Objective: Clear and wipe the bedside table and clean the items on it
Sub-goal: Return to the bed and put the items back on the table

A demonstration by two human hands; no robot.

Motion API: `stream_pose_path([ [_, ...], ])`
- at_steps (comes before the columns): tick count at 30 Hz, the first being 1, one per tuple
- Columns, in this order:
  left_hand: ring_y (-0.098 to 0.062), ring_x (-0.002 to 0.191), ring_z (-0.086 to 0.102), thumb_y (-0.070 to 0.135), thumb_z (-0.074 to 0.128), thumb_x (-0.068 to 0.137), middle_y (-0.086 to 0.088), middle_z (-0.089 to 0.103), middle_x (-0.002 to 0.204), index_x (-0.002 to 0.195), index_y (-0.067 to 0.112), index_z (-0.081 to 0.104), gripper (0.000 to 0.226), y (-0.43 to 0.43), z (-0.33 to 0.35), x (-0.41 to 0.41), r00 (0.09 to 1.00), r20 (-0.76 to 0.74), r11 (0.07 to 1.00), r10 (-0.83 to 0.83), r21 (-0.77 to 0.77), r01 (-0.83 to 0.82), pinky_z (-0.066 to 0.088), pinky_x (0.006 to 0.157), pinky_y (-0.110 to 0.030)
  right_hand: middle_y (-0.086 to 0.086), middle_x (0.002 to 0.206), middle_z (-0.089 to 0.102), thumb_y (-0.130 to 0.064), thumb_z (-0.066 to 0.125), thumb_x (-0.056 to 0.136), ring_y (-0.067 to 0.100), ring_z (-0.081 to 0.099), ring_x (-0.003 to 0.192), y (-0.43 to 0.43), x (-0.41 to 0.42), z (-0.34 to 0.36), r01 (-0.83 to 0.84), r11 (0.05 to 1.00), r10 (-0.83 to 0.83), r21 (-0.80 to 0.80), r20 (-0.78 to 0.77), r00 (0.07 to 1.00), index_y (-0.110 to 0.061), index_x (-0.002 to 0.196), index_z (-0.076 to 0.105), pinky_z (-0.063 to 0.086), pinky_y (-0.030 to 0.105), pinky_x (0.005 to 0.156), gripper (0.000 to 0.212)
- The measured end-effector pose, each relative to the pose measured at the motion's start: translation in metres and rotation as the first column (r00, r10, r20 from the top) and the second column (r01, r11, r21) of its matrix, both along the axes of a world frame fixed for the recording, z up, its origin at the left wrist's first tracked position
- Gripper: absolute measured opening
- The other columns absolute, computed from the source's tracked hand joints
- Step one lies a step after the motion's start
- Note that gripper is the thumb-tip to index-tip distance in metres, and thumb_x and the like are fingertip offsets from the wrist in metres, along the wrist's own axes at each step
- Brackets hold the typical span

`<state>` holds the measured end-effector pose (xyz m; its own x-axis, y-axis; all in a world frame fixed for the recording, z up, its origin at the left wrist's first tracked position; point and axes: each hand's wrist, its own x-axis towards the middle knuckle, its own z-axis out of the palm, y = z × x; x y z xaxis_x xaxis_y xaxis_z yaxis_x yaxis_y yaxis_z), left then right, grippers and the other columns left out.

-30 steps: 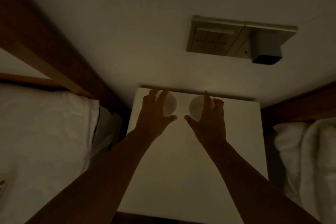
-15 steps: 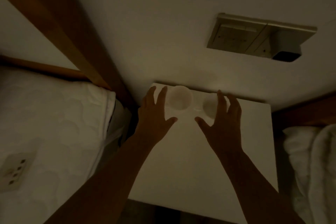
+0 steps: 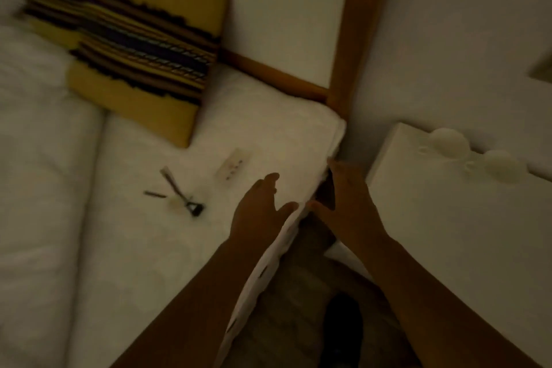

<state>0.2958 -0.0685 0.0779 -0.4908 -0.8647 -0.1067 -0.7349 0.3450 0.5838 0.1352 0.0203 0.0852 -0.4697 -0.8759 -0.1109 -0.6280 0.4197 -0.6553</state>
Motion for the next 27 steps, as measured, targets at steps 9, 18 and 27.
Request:
stream_pose_path([
  [9,-0.013,0.104,0.060,0.060,0.067,0.077,0.003,0.061,0.120,0.134,0.026,0.046,0.070,-0.003,0.004,0.164,0.970,0.034,0.970,0.243,0.002,-0.243,0.053,0.088,-0.032,0.010,0.152,0.024,-0.054,0.065,0.081,0.027,0.029,0.137,-0.037,0.134,0.000,-0.241,0.967,0.245,0.084,-0.037,0.969,-0.020,0.152,0.017,0.037,0.042,0.108,0.092],
  [18,-0.012,0.101,0.061,0.062,0.069,0.074,0.005,0.060,0.119,0.132,0.030,0.042,0.071,-0.029,-0.035,0.197,0.897,0.055,0.890,0.439,0.109,-0.443,0.054,0.084,-0.032,0.012,0.150,0.026,-0.041,0.069,0.083,0.029,0.033,0.136,-0.114,0.136,-0.016,-0.389,0.906,0.414,0.166,-0.164,0.895,-0.019,0.149,0.027,0.040,0.039,0.104,0.082],
  [27,-0.023,0.122,0.048,0.046,0.078,0.074,-0.003,0.050,0.134,0.140,0.024,0.040,0.080,-0.073,-0.095,0.173,0.840,0.028,0.820,0.541,0.201,-0.535,0.045,0.098,-0.038,0.009,0.152,0.017,-0.032,0.073,0.082,0.032,0.025,0.138,-0.187,0.081,-0.054,-0.416,0.886,0.457,0.206,-0.222,0.862,-0.027,0.147,0.029,0.044,0.043,0.101,0.079],
])
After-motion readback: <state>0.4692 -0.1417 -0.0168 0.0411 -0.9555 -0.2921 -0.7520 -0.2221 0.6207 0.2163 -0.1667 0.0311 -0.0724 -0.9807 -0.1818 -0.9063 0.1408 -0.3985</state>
